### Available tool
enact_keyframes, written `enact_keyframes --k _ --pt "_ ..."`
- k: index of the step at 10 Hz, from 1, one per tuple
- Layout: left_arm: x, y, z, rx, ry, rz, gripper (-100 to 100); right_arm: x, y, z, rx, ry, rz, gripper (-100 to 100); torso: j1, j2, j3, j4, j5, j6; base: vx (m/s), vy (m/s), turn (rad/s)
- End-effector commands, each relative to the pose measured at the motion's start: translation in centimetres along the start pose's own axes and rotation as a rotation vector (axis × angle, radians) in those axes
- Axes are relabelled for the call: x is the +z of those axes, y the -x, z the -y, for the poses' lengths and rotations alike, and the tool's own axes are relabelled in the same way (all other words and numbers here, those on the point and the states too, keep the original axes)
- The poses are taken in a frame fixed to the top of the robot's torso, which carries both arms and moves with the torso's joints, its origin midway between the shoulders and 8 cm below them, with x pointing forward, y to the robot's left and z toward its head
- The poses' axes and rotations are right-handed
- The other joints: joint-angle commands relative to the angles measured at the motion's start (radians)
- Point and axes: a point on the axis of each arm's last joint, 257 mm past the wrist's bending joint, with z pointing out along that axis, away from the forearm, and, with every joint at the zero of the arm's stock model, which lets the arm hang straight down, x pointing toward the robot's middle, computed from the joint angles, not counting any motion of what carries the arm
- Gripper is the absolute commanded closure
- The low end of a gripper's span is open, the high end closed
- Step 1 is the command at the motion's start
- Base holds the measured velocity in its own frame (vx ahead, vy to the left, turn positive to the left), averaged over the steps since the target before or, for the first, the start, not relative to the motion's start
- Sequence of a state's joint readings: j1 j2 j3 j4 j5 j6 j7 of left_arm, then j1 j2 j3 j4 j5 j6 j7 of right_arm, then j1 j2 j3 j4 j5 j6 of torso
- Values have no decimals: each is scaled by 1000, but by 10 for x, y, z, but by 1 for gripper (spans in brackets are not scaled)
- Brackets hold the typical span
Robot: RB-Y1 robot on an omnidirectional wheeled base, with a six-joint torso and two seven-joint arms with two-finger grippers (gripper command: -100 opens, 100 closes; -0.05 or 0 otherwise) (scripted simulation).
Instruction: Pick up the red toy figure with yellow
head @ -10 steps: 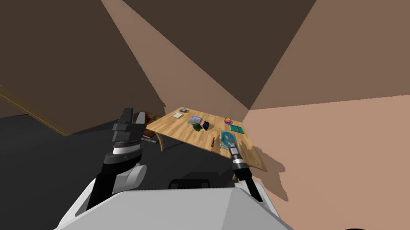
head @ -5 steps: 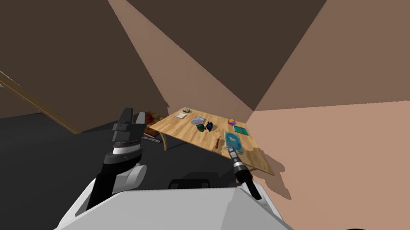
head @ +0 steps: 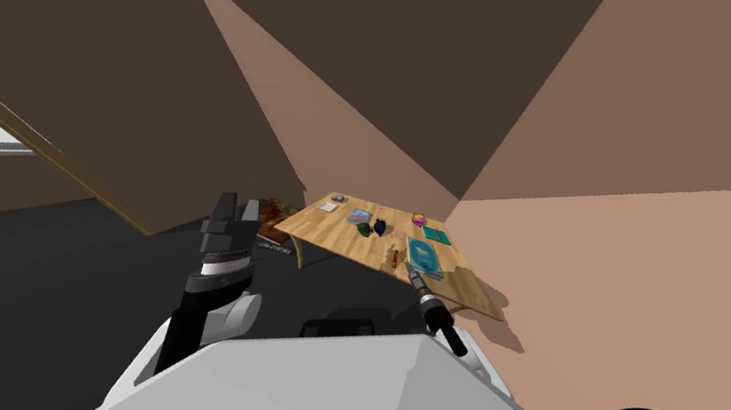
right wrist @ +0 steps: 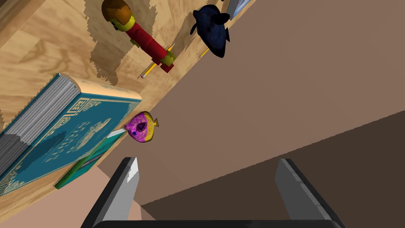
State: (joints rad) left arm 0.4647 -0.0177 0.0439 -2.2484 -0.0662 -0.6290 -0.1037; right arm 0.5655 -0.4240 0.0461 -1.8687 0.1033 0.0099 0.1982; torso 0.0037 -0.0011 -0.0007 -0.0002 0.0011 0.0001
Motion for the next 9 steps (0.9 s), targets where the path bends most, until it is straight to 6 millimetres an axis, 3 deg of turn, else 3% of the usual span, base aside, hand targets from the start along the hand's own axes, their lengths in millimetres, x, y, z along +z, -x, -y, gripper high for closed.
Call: enact_keyframes --k 1,4,9 --pt "0 0 0 0 0 0 0 0 -7 27 -47 -58 -28 -100 0 0 0 0 0 0 24 72 56" --pt "0 0 0 0 0 0 0 0 -8 83 -168 -182 -86 -100 4 -2 -1 0 1 0 52 127 85" --pt "0 0 0 0 0 0 0 -5 -2 144 -287 -316 -140 -100 0 0 0 0 0 0 37 71 50"
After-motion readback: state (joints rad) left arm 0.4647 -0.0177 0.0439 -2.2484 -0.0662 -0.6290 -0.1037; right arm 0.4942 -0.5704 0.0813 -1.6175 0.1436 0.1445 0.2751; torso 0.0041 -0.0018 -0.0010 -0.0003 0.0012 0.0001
